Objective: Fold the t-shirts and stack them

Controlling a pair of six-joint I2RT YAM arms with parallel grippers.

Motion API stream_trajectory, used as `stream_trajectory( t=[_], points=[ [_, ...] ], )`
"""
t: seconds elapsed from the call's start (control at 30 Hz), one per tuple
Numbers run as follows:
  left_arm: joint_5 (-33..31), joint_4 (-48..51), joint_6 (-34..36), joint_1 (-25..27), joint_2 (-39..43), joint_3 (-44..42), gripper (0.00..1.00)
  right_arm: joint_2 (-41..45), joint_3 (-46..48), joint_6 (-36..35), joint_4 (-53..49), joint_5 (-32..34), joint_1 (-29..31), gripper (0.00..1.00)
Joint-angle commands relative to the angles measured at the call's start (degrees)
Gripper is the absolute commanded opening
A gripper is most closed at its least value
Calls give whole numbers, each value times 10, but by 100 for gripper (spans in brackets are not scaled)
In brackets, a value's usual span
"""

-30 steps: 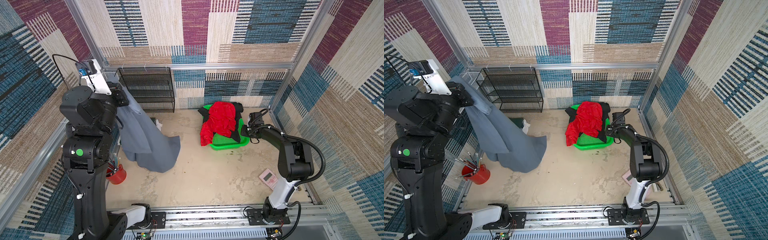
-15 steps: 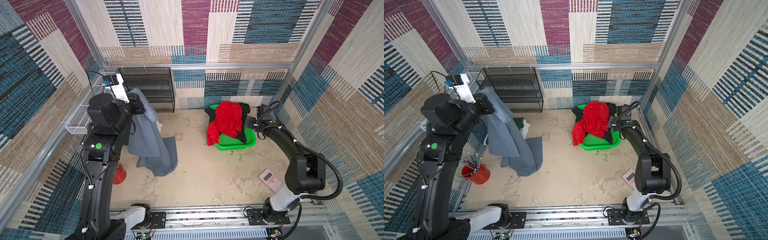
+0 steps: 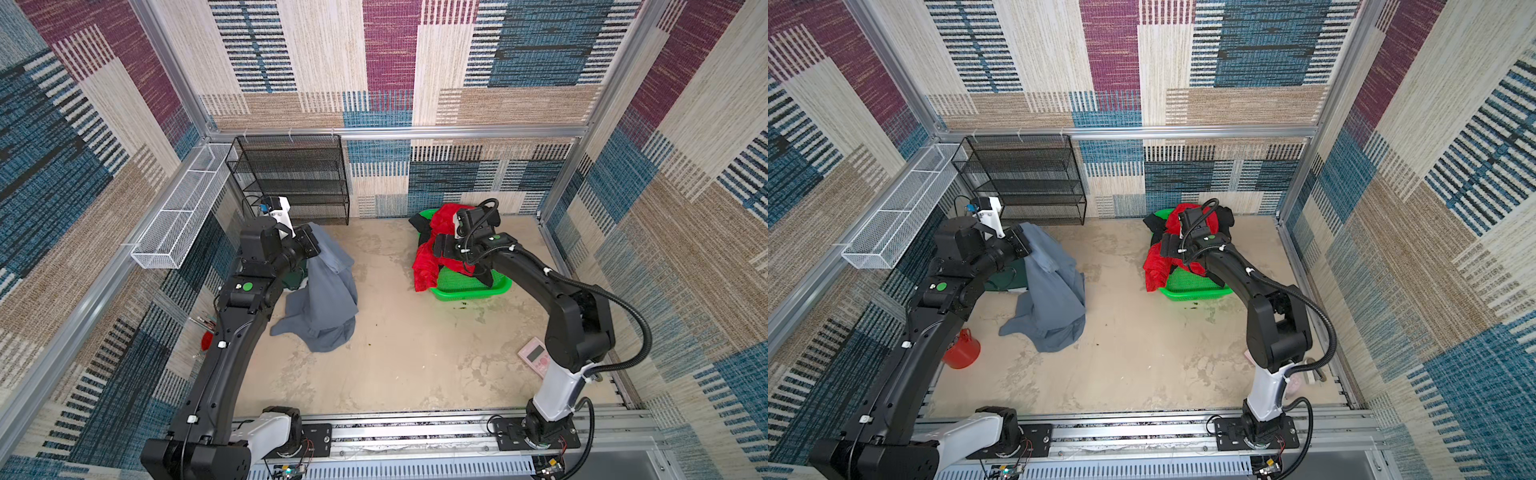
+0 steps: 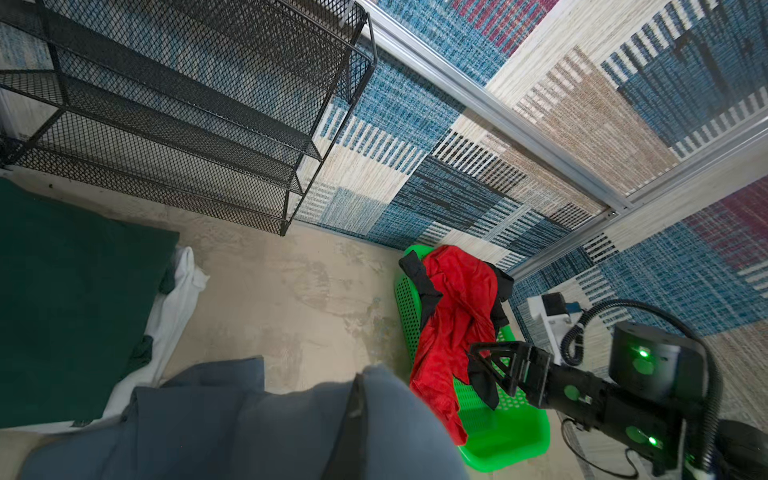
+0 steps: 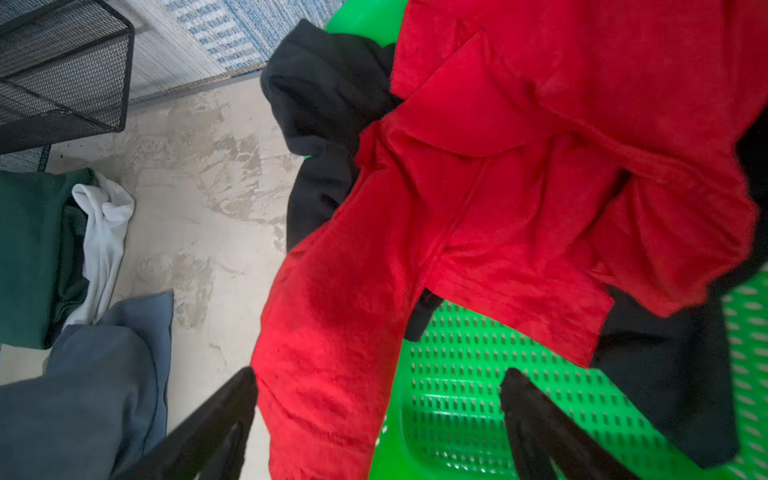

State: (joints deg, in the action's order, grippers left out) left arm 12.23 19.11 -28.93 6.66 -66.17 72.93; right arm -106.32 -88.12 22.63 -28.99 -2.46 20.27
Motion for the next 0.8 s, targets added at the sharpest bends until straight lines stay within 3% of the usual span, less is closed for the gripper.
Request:
stream_trajectory(
  t=[0.0,0.07,0.3,0.4,0.63,0.77],
  points=[
    [15,-19,-10,0,7,-4,0,-34,-30,4,3,-7,25,92],
    [16,-18,-11,0,10,-9,0,-60,-50,-6,-1,21,38,90],
    [29,-27,-17,0,11,-22,0,-148,-132,-27,-70,96,43,68],
    [41,-33,-22,1,4,-23,0,-151,-128,-34,-76,129,43,54],
    [52,-39,-30,6,-10,-22,0,-112,-60,-66,-59,218,39,49],
    [54,-45,-31,13,-18,-21,0,-99,-32,-76,-53,232,20,43]
  ],
)
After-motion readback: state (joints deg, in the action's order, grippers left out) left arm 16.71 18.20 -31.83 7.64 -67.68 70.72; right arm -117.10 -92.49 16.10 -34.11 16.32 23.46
